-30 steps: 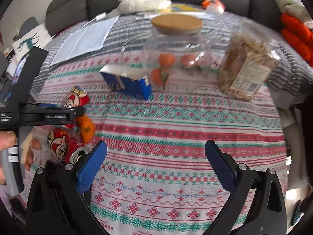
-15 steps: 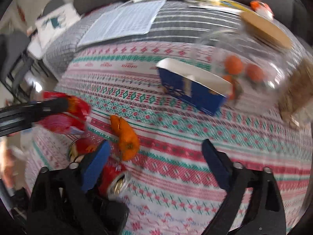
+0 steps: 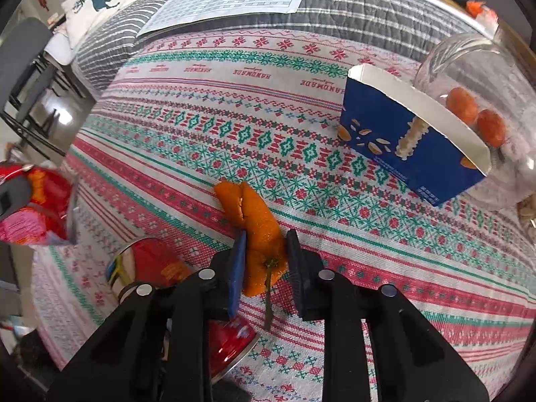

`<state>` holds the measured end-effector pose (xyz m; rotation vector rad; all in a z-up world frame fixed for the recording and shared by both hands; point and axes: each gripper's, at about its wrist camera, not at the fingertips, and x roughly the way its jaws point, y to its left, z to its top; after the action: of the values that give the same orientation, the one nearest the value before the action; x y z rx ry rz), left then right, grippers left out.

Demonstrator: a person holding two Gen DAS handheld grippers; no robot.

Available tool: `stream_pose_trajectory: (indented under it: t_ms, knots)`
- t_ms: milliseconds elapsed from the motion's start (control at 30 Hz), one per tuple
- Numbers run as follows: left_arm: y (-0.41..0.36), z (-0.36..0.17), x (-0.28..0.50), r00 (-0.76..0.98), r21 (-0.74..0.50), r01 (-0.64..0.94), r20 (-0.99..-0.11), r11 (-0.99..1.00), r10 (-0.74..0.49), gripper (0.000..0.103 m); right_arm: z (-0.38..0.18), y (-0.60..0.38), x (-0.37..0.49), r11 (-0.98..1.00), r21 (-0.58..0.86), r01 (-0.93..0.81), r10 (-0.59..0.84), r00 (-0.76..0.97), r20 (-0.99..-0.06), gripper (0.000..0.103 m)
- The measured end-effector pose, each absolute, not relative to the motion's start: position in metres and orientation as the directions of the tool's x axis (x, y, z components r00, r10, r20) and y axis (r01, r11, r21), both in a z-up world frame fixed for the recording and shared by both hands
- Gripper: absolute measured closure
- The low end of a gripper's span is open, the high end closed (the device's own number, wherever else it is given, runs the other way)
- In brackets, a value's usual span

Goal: Collect trash
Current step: 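Carry the red can with the left tool into the bin while the right tool drops the orange toy in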

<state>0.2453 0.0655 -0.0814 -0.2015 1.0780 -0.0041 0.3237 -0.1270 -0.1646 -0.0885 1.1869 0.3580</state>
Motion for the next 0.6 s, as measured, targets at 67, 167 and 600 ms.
stream_pose_trajectory:
  t_ms: [67, 167, 600]
  knots:
    - [0.073, -0.078, 0.238, 0.484, -0.178, -0.104, -0.869, 0.978, -0.107, 0.053, -0.159, -0.13, 0.322, 0.949, 0.112, -0.295, 0.216, 0.347, -0.913, 0.083]
    - [0.086, -0.068, 0.226, 0.507, -0.202, -0.12, -0.855, 0.972, -0.115, 0.052, -0.139, -0.137, 0.315, 0.959, 0.089, -0.271, 0.198, 0.408, -0.891, 0.083]
    - [0.135, -0.012, 0.184, 0.669, -0.338, -0.142, -0.726, 0.93, -0.162, 0.052, -0.036, -0.128, 0.261, 0.978, 0.135, -0.157, 0.206, 0.673, -0.711, 0.083]
